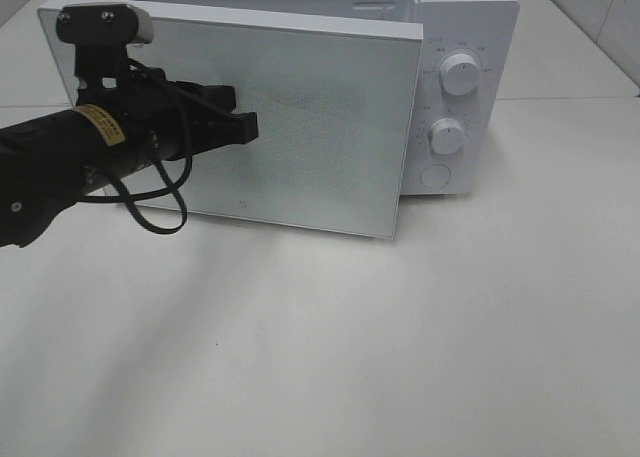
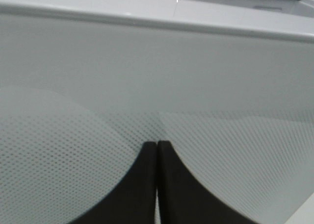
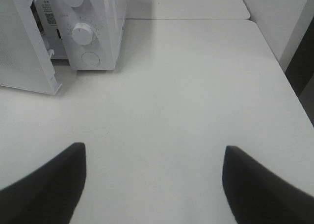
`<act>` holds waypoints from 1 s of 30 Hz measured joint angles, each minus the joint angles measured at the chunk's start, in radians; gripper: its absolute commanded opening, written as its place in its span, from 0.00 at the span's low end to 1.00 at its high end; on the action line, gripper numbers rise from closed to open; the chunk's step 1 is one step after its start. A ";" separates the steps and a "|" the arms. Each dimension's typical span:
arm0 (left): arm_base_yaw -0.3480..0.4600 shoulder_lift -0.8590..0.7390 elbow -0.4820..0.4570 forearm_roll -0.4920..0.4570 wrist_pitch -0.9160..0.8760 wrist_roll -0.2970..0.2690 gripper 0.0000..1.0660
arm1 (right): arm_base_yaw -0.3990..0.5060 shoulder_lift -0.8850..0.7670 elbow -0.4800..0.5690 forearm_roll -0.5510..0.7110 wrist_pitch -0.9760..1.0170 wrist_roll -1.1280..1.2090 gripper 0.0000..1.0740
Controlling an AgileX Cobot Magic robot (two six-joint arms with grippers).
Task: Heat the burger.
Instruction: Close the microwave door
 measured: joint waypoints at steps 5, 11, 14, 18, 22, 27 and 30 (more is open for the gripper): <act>-0.025 0.031 -0.072 -0.029 0.032 0.005 0.00 | 0.000 0.000 0.000 0.000 0.000 0.000 0.71; -0.052 0.076 -0.143 -0.036 0.037 0.008 0.00 | 0.000 0.000 0.000 0.000 0.000 0.000 0.71; -0.061 0.088 -0.165 -0.041 0.052 0.008 0.00 | 0.000 0.000 0.000 0.000 0.000 0.000 0.71; -0.070 0.107 -0.194 -0.043 0.077 0.008 0.00 | 0.000 0.000 0.000 0.000 0.000 0.000 0.71; -0.074 0.121 -0.215 -0.044 0.089 0.014 0.00 | 0.000 0.000 0.000 0.000 0.000 0.000 0.71; -0.090 0.144 -0.246 -0.039 0.099 0.024 0.00 | 0.000 0.000 0.000 0.000 0.000 0.000 0.71; -0.098 0.157 -0.268 -0.035 0.109 0.027 0.00 | 0.000 0.000 0.000 0.000 0.000 0.000 0.71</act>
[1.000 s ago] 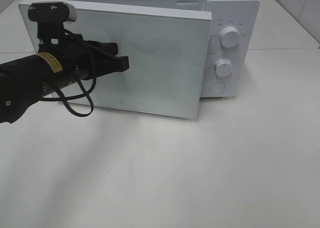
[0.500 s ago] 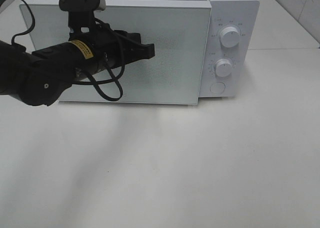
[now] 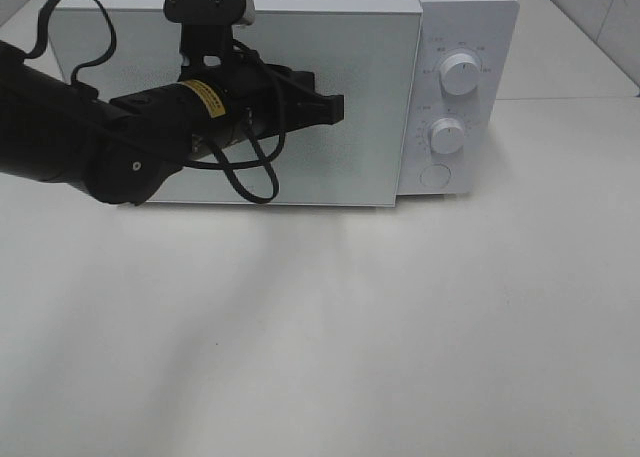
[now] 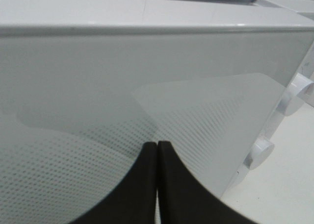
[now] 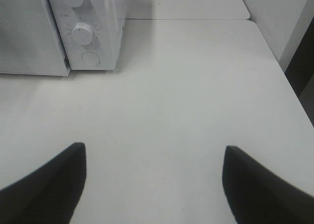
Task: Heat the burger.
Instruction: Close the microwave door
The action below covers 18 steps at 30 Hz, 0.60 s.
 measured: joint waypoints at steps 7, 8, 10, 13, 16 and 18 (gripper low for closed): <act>-0.017 0.034 -0.083 0.014 0.083 0.003 0.00 | 0.000 0.000 0.000 0.000 0.000 0.000 0.71; -0.020 0.039 -0.094 0.016 0.093 0.003 0.00 | 0.000 0.000 0.000 0.000 0.000 0.000 0.71; -0.021 0.041 -0.099 0.019 0.096 0.003 0.00 | 0.000 0.000 0.000 0.000 0.000 0.000 0.71; -0.023 0.049 -0.113 0.024 0.104 0.005 0.00 | 0.000 0.000 0.000 0.000 0.000 0.000 0.71; -0.023 0.061 -0.134 0.027 0.107 0.018 0.00 | 0.000 0.000 0.000 0.000 0.000 0.000 0.71; -0.025 0.064 -0.143 0.035 0.114 0.020 0.00 | 0.000 0.000 0.000 0.000 0.000 0.000 0.71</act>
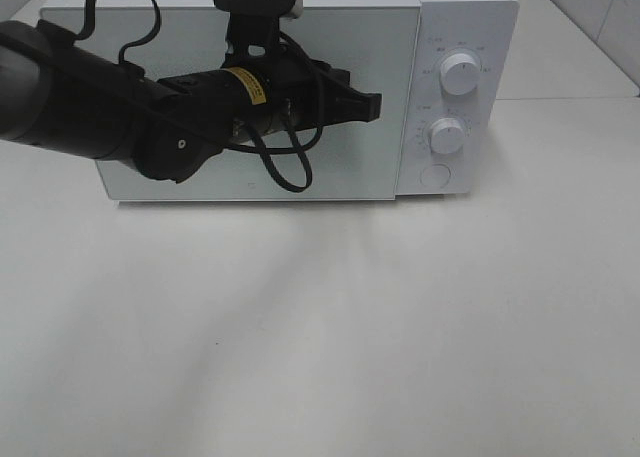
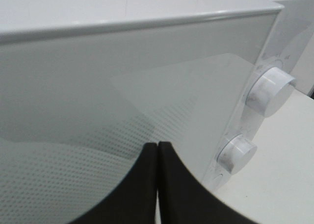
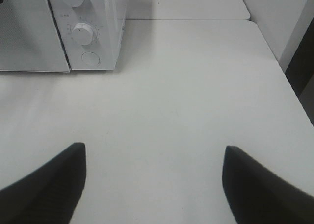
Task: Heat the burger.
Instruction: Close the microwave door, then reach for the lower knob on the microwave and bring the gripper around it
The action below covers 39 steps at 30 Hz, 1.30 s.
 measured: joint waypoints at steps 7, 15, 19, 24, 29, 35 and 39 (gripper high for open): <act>-0.004 0.032 -0.062 -0.008 0.038 0.006 0.00 | 0.000 0.000 0.000 0.000 0.000 0.000 0.71; -0.010 0.035 -0.074 -0.008 0.055 0.006 0.00 | 0.000 0.000 0.000 0.000 0.000 -0.001 0.71; -0.016 0.023 -0.080 -0.028 0.102 0.007 0.00 | 0.000 0.000 0.000 0.000 0.000 -0.001 0.71; -0.039 -0.016 -0.088 -0.064 0.163 0.007 0.00 | 0.000 0.000 0.000 0.000 0.000 -0.001 0.71; -0.084 -0.066 -0.089 -0.066 0.267 0.007 0.12 | 0.000 0.000 0.000 0.000 0.000 -0.001 0.71; -0.112 -0.106 -0.090 -0.074 0.484 0.006 0.81 | 0.000 0.000 0.000 0.000 0.000 -0.001 0.71; -0.118 -0.142 -0.090 -0.102 0.735 0.005 0.95 | 0.000 0.000 0.000 0.000 0.000 -0.001 0.71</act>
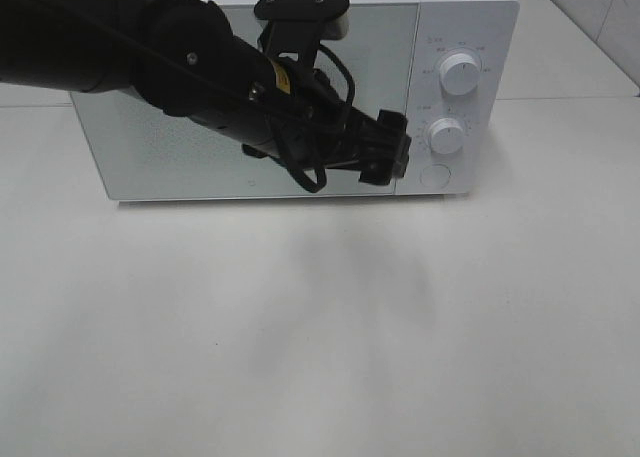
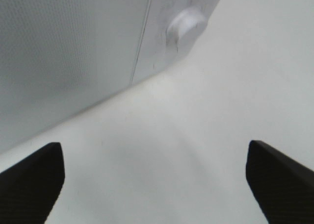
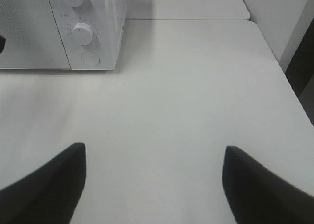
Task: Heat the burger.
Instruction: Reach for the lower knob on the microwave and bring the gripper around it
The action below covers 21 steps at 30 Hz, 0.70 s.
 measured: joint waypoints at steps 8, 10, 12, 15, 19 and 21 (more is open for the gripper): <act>0.000 -0.083 0.000 -0.017 0.422 0.000 0.94 | 0.000 0.000 0.000 0.000 0.000 -0.001 0.71; 0.000 -0.093 0.000 -0.019 0.480 0.000 0.94 | 0.000 0.000 0.000 0.000 0.000 -0.001 0.71; 0.000 -0.135 0.000 -0.026 0.672 -0.001 0.94 | 0.000 0.000 0.000 0.000 0.000 -0.001 0.71; 0.008 -0.171 0.000 -0.024 0.774 -0.014 0.94 | 0.000 0.000 0.000 0.000 0.000 -0.001 0.71; 0.043 -0.217 0.000 -0.008 0.855 -0.021 0.94 | 0.000 0.000 0.000 0.000 0.000 -0.001 0.71; 0.060 -0.236 0.000 0.005 0.879 -0.022 0.94 | 0.000 0.000 0.000 0.000 0.000 -0.001 0.71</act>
